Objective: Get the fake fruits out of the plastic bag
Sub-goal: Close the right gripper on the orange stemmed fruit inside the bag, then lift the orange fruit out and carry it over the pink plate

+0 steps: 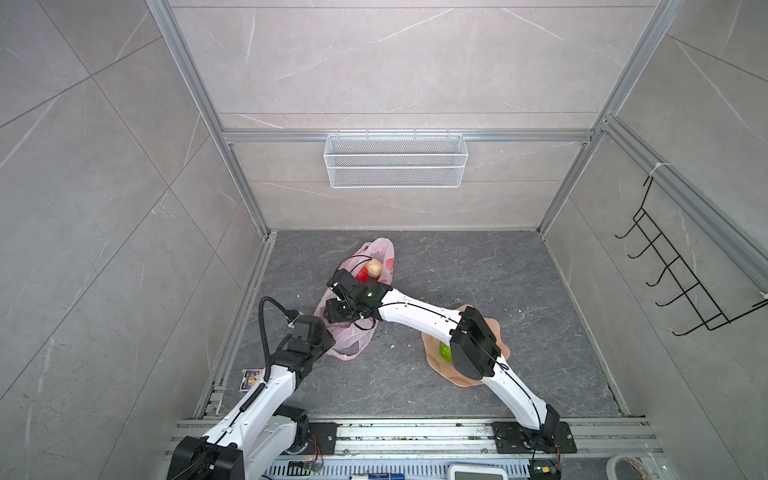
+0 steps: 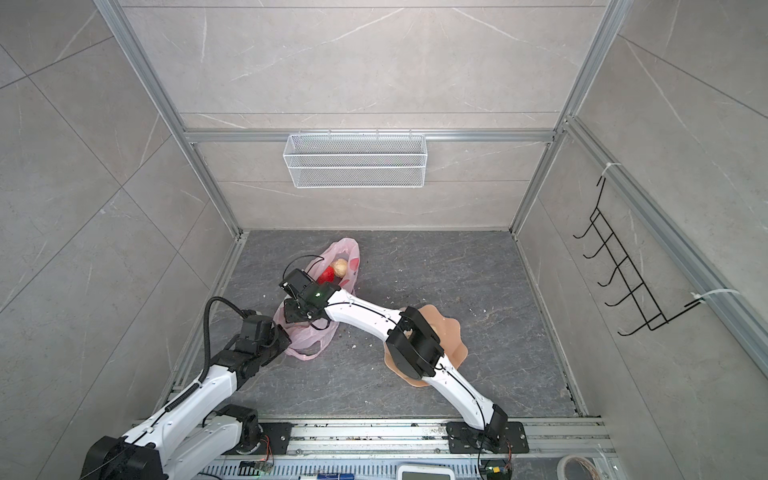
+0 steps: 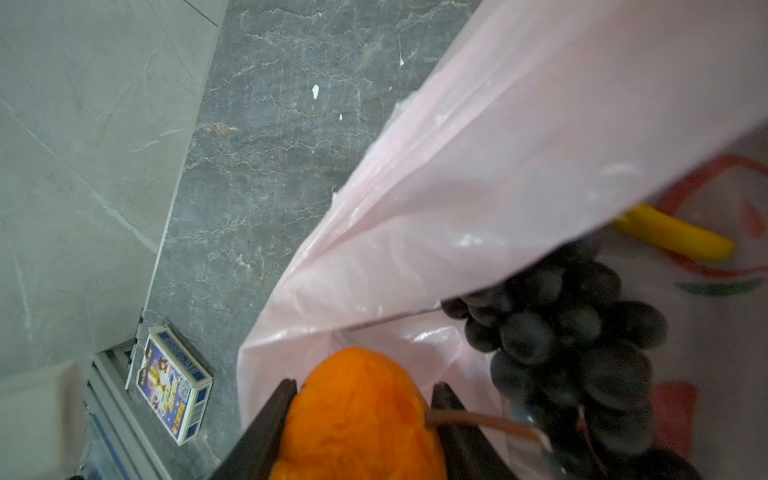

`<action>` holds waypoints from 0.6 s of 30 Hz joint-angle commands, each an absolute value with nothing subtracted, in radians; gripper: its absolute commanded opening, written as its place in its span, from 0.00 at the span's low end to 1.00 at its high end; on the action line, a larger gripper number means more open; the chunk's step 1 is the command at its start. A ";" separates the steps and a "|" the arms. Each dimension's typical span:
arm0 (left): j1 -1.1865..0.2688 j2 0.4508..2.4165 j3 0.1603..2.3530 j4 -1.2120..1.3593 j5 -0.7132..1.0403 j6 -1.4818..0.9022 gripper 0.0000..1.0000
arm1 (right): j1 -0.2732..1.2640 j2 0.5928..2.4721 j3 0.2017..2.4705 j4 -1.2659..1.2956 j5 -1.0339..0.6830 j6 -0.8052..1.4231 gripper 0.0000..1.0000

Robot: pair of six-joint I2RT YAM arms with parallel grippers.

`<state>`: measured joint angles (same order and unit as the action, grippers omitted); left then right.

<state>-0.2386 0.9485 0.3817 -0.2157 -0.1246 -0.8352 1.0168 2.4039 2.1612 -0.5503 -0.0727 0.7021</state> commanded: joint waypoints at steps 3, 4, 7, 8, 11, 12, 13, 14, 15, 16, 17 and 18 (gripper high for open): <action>-0.210 0.990 0.431 -0.156 -0.109 -0.772 0.01 | 1.005 2.281 2.046 -0.507 -0.087 0.677 0.32; -0.208 1.002 0.437 -0.152 -0.109 -0.761 0.01 | 1.001 2.256 2.027 -0.506 -0.087 0.675 0.32; -0.194 1.055 0.462 -0.116 -0.090 -0.721 0.01 | 0.985 2.182 1.961 -0.502 -0.082 0.660 0.32; -0.189 1.082 0.476 -0.109 -0.080 -0.706 0.01 | 0.978 2.151 1.933 -0.502 -0.079 0.653 0.33; -0.186 1.149 0.501 -0.067 -0.062 -0.675 0.01 | 0.956 2.074 1.870 -0.535 -0.061 0.619 0.32; -0.185 1.164 0.507 -0.051 -0.061 -0.663 0.02 | 0.951 2.052 1.853 -0.553 -0.042 0.605 0.32; -0.186 1.178 0.515 -0.037 -0.062 -0.648 0.01 | 0.947 2.026 1.833 -0.578 -0.017 0.586 0.32; -0.184 1.195 0.525 -0.027 -0.065 -0.633 0.01 | 0.943 1.999 1.810 -0.604 0.009 0.567 0.32; -0.184 1.209 0.533 -0.021 -0.067 -0.619 0.01 | 0.940 1.975 1.790 -0.626 0.035 0.553 0.32; -0.186 1.222 0.540 -0.010 -0.072 -0.608 0.01 | 0.940 1.947 1.769 -0.655 0.067 0.535 0.32; -0.186 1.235 0.543 0.002 -0.076 -0.592 0.01 | 0.938 1.919 1.748 -0.686 0.104 0.522 0.32; -0.186 1.245 0.545 0.011 -0.078 -0.578 0.01 | 0.940 1.892 1.724 -0.712 0.142 0.510 0.32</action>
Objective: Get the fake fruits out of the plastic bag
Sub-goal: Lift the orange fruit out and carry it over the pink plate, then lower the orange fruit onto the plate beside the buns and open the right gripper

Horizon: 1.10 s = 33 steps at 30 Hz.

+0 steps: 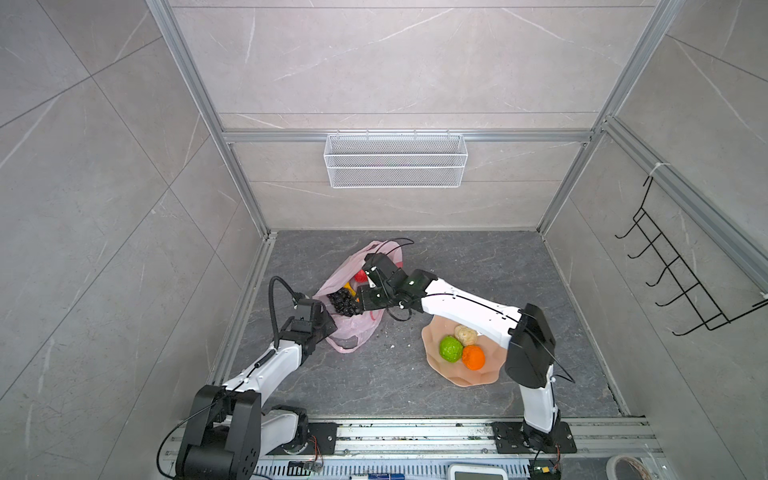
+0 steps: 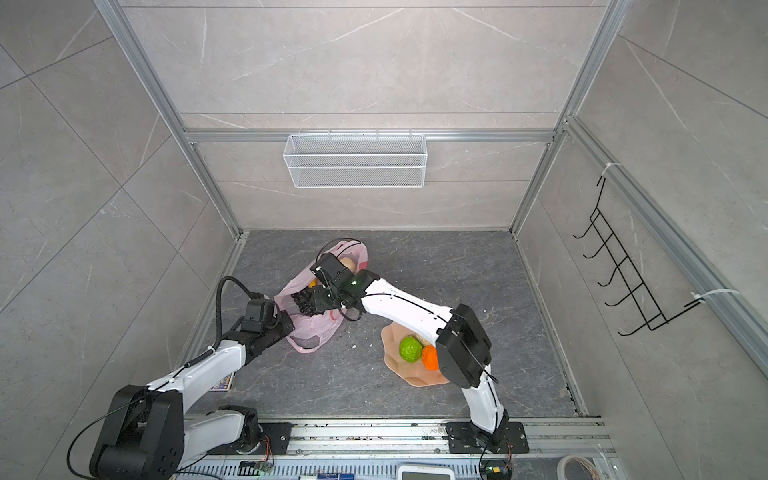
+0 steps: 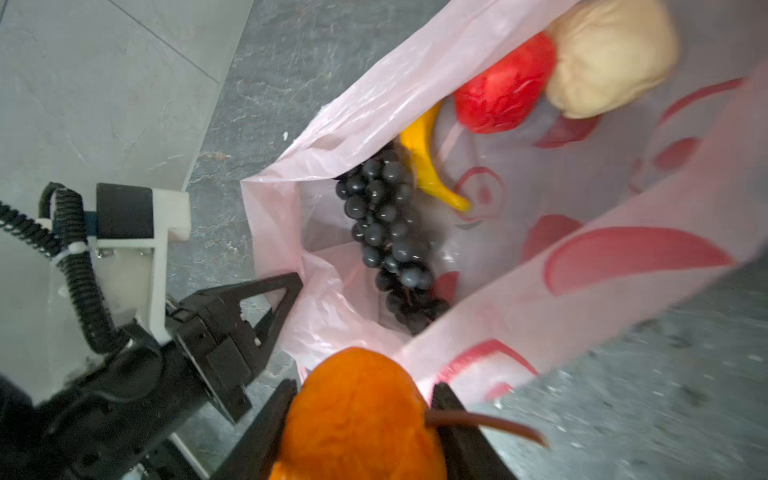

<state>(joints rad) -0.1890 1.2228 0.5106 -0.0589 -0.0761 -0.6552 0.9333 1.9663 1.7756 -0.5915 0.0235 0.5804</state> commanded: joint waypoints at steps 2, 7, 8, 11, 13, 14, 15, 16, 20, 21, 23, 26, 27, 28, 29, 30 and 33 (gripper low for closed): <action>-0.186 1.263 0.544 0.030 -0.083 -0.555 0.01 | 0.939 1.842 1.681 -0.763 0.214 0.498 0.33; -0.186 1.307 0.534 0.078 -0.071 -0.524 0.01 | 0.939 1.718 1.557 -0.889 0.383 0.516 0.32; -0.185 1.313 0.530 0.087 -0.067 -0.523 0.01 | 0.939 1.693 1.531 -0.915 0.409 0.528 0.32; -0.186 1.323 0.523 0.107 -0.059 -0.521 0.01 | 0.939 1.626 1.454 -0.974 0.473 0.576 0.32; -0.186 1.326 0.521 0.114 -0.054 -0.523 0.01 | 0.939 1.591 1.410 -1.015 0.500 0.615 0.32; -0.186 1.326 0.519 0.119 -0.051 -0.523 0.02 | 0.939 1.575 1.386 -1.037 0.509 0.639 0.32; -0.186 1.326 0.518 0.122 -0.050 -0.523 0.02 | 0.939 1.560 1.365 -1.058 0.518 0.663 0.32; -0.186 1.327 0.516 0.124 -0.049 -0.523 0.02 | 0.940 1.548 1.345 -1.072 0.523 0.681 0.32; -0.186 1.328 0.511 0.130 -0.046 -0.526 0.02 | 0.940 1.507 1.268 -1.132 0.538 0.753 0.32; -0.186 1.330 0.510 0.132 -0.045 -0.526 0.02 | 0.940 1.502 1.255 -1.144 0.541 0.767 0.32; -0.186 1.331 0.511 0.135 -0.043 -0.528 0.02 | 0.941 1.496 1.231 -1.168 0.544 0.794 0.32; -0.185 1.331 0.508 0.137 -0.041 -0.529 0.02 | 0.944 1.492 1.204 -1.185 0.537 0.825 0.32; -0.186 1.330 0.508 0.137 -0.042 -0.531 0.02 | 0.947 1.492 1.198 -1.186 0.531 0.832 0.32; -0.186 1.329 0.506 0.137 -0.041 -0.530 0.02 | 0.951 1.496 1.190 -1.186 0.528 0.842 0.32; -0.185 1.327 0.506 0.137 -0.041 -0.531 0.02 | 0.954 1.501 1.182 -1.184 0.525 0.850 0.32; -0.185 1.326 0.505 0.136 -0.041 -0.531 0.02 | 0.956 1.507 1.174 -1.183 0.524 0.855 0.32; -0.186 1.325 0.503 0.137 -0.041 -0.532 0.02 | 0.959 1.529 1.157 -1.181 0.527 0.872 0.32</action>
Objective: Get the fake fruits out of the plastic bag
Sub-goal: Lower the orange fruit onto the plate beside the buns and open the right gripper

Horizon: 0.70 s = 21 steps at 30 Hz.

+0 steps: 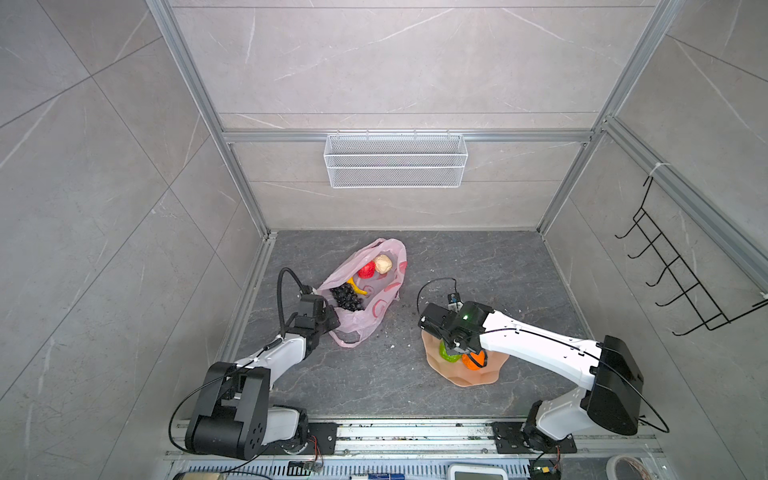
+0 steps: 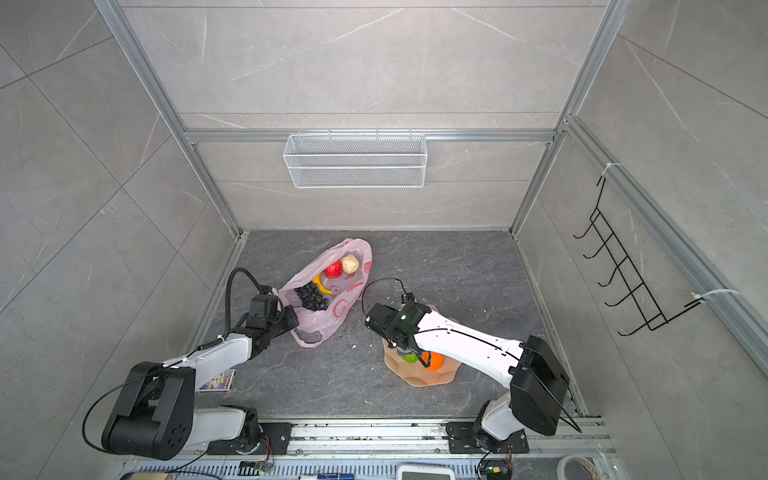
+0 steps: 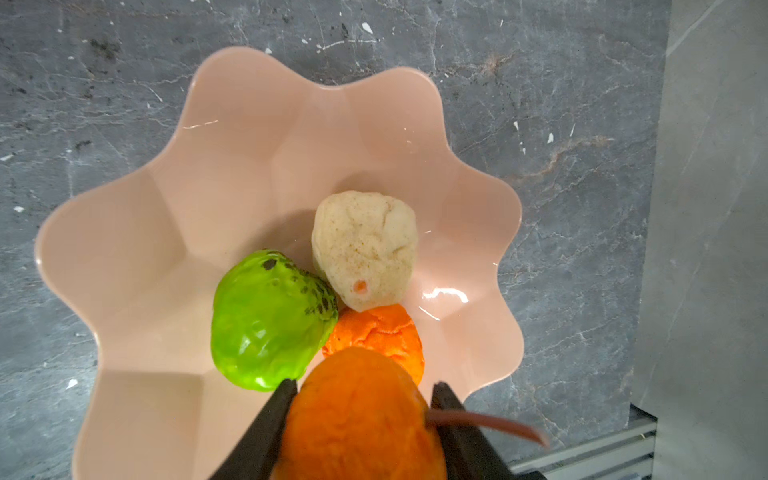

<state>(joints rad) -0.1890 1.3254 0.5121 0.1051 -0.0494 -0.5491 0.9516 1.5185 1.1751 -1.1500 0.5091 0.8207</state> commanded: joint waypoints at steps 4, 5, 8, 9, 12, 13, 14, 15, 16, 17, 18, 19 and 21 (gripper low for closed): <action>-0.186 1.325 0.502 0.137 -0.040 -0.534 0.02 | 0.958 1.546 1.145 -1.172 0.544 0.882 0.32; -0.186 1.325 0.502 0.137 -0.040 -0.534 0.02 | 0.958 1.552 1.142 -1.169 0.543 0.884 0.32; -0.186 1.325 0.503 0.137 -0.040 -0.534 0.02 | 0.959 1.571 1.135 -1.164 0.550 0.891 0.32; -0.186 1.324 0.501 0.137 -0.040 -0.535 0.02 | 0.959 1.577 1.133 -1.164 0.554 0.893 0.32; -0.186 1.322 0.501 0.135 -0.040 -0.535 0.02 | 0.959 1.588 1.129 -1.160 0.558 0.898 0.33; -0.185 1.324 0.502 0.135 -0.040 -0.535 0.02 | 0.959 1.590 1.125 -1.157 0.557 0.897 0.33; -0.186 1.324 0.501 0.135 -0.040 -0.535 0.02 | 0.958 1.591 1.121 -1.154 0.556 0.897 0.33; -0.186 1.325 0.500 0.135 -0.040 -0.535 0.02 | 0.959 1.592 1.118 -1.152 0.558 0.898 0.34; -0.185 1.325 0.502 0.134 -0.040 -0.534 0.02 | 0.959 1.595 1.113 -1.149 0.559 0.897 0.34; -0.185 1.325 0.502 0.134 -0.040 -0.536 0.02 | 0.959 1.599 1.109 -1.146 0.561 0.897 0.35; -0.186 1.325 0.503 0.135 -0.040 -0.535 0.02 | 0.958 1.601 1.107 -1.143 0.565 0.899 0.35; -0.185 1.325 0.502 0.135 -0.040 -0.535 0.02 | 0.959 1.604 1.106 -1.141 0.566 0.899 0.36; -0.186 1.325 0.502 0.133 -0.040 -0.535 0.02 | 0.959 1.612 1.104 -1.137 0.574 0.899 0.37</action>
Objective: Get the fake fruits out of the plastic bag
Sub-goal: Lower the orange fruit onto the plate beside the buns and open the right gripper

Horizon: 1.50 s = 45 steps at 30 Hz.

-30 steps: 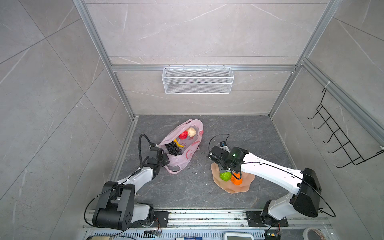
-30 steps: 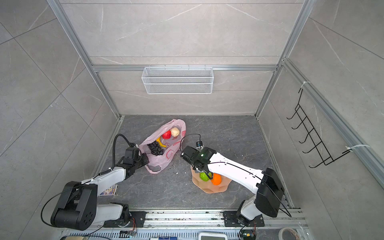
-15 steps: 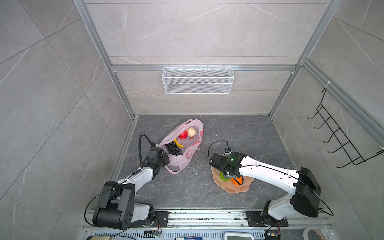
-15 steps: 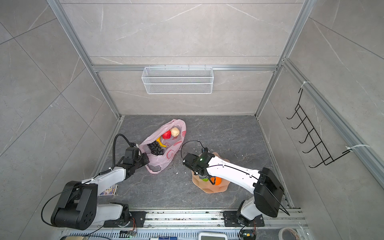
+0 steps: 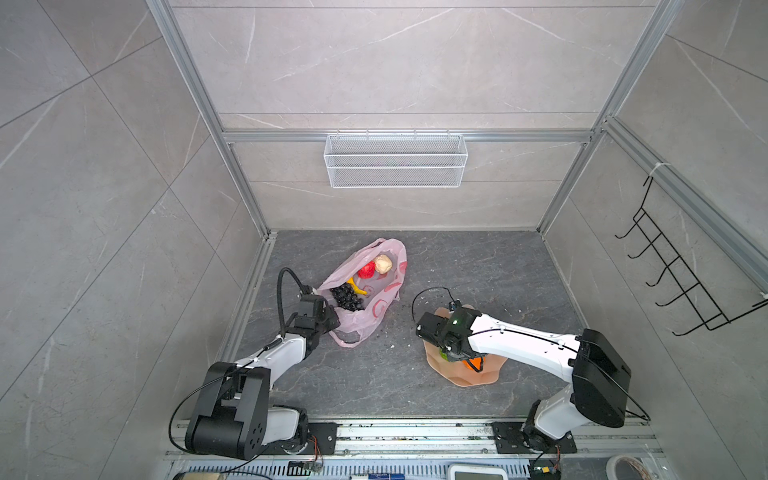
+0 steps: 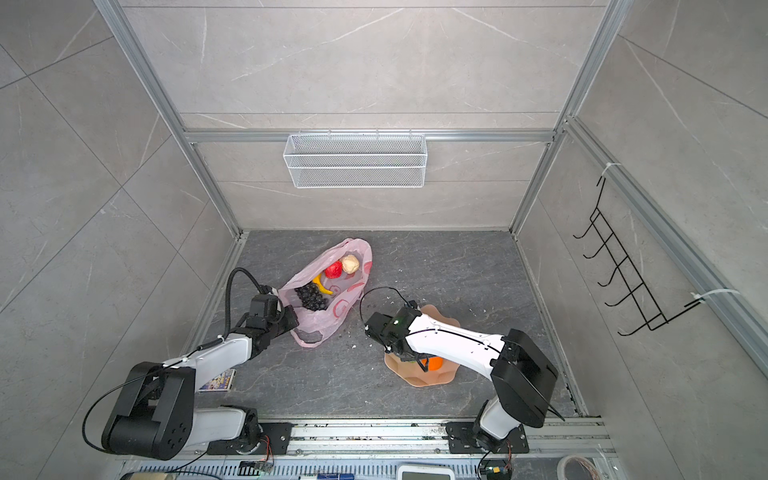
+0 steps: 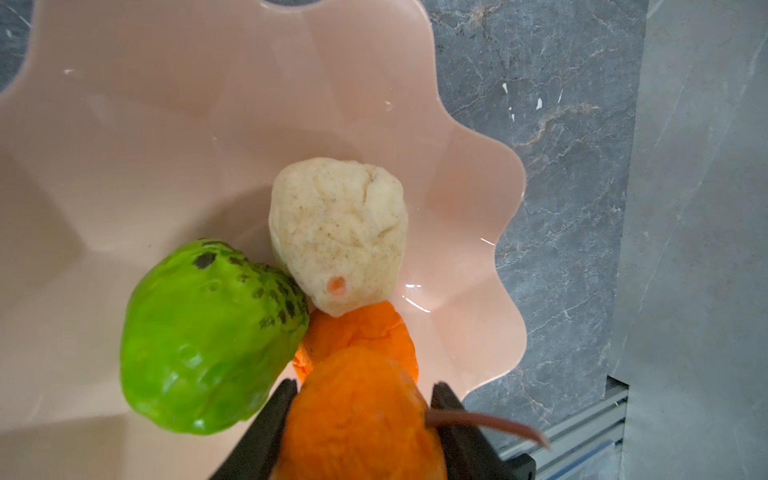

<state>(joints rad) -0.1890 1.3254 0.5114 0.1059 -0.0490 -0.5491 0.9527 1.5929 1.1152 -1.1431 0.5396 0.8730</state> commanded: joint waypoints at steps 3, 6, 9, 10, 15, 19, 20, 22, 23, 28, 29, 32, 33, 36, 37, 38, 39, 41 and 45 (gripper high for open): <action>-0.185 1.325 0.503 0.132 -0.040 -0.535 0.02 | 0.958 1.628 1.107 -1.134 0.585 0.896 0.37; -0.186 1.325 0.503 0.132 -0.040 -0.536 0.02 | 0.958 1.643 1.111 -1.132 0.600 0.894 0.37; -0.186 1.325 0.502 0.132 -0.040 -0.534 0.02 | 0.958 1.656 1.118 -1.137 0.614 0.892 0.38; -0.186 1.325 0.502 0.132 -0.041 -0.536 0.02 | 0.957 1.660 1.119 -1.137 0.616 0.891 0.39; -0.186 1.328 0.505 0.130 -0.040 -0.536 0.02 | 0.957 1.665 1.121 -1.126 0.615 0.883 0.46; -0.185 1.330 0.505 0.129 -0.040 -0.538 0.02 | 0.957 1.661 1.121 -1.111 0.613 0.872 0.49; -0.185 1.330 0.506 0.128 -0.040 -0.536 0.02 | 0.956 1.662 1.122 -1.109 0.612 0.870 0.50; -0.184 1.330 0.505 0.127 -0.040 -0.536 0.02 | 0.956 1.664 1.125 -1.105 0.609 0.865 0.51; -0.185 1.328 0.506 0.127 -0.039 -0.537 0.02 | 0.957 1.665 1.126 -1.102 0.606 0.865 0.52; -0.186 1.327 0.504 0.127 -0.039 -0.536 0.02 | 0.954 1.665 1.122 -1.094 0.612 0.859 0.55; -0.186 1.328 0.504 0.127 -0.039 -0.536 0.02 | 0.951 1.665 1.122 -1.094 0.615 0.859 0.55; -0.186 1.328 0.504 0.125 -0.038 -0.537 0.02 | 0.949 1.664 1.124 -1.094 0.624 0.853 0.55; -0.186 1.328 0.505 0.126 -0.039 -0.534 0.02 | 0.948 1.666 1.126 -1.094 0.624 0.850 0.56; -0.186 1.328 0.504 0.126 -0.038 -0.536 0.02 | 0.947 1.660 1.127 -1.094 0.627 0.847 0.58; -0.186 1.328 0.505 0.126 -0.038 -0.536 0.02 | 0.948 1.659 1.127 -1.094 0.626 0.846 0.59; -0.186 1.328 0.506 0.126 -0.038 -0.537 0.02 | 0.948 1.655 1.128 -1.093 0.626 0.844 0.60; -0.186 1.328 0.506 0.124 -0.038 -0.537 0.02 | 0.948 1.652 1.128 -1.094 0.624 0.844 0.61; -0.186 1.327 0.506 0.124 -0.038 -0.536 0.02 | 0.948 1.644 1.128 -1.091 0.618 0.841 0.64; -0.185 1.327 0.506 0.124 -0.038 -0.536 0.02 | 0.948 1.634 1.125 -1.086 0.601 0.836 0.68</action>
<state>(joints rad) -0.1890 1.3258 0.5114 0.1055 -0.0467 -0.5491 0.9485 1.6497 1.1145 -1.0977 0.6125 0.8421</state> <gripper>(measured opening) 0.046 0.672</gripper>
